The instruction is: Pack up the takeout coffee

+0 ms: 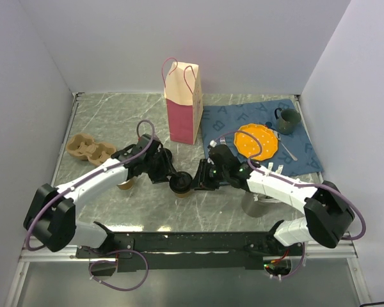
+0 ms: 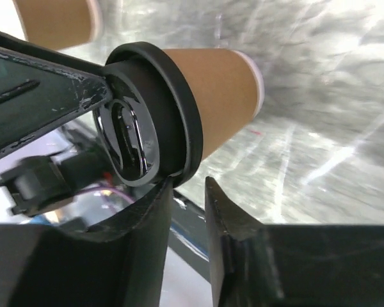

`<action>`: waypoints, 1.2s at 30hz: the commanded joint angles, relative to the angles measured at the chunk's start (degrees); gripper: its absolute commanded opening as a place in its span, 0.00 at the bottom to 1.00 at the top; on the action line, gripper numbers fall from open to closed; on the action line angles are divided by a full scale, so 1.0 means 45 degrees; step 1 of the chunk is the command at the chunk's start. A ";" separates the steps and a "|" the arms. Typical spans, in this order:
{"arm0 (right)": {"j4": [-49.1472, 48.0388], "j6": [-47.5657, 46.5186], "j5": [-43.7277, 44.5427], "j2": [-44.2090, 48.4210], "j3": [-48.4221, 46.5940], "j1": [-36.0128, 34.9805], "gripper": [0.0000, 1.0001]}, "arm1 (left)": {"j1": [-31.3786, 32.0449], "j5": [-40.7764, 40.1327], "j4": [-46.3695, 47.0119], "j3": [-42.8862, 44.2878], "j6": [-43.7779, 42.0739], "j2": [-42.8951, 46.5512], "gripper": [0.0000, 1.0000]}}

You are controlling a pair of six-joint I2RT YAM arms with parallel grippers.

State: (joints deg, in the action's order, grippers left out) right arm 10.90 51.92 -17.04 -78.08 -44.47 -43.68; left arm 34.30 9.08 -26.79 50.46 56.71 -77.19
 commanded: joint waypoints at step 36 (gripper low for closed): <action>0.8751 -0.6010 0.4511 -0.4250 -0.9065 -0.2051 0.82 | -0.2252 -0.3913 -0.6136 0.0408 0.0992 0.6272 0.97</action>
State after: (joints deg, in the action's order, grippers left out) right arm 49.10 27.11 2.33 -97.27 -84.38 -52.25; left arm 24.40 -7.62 -53.10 52.60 58.26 -51.42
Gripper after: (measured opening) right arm 0.825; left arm 0.970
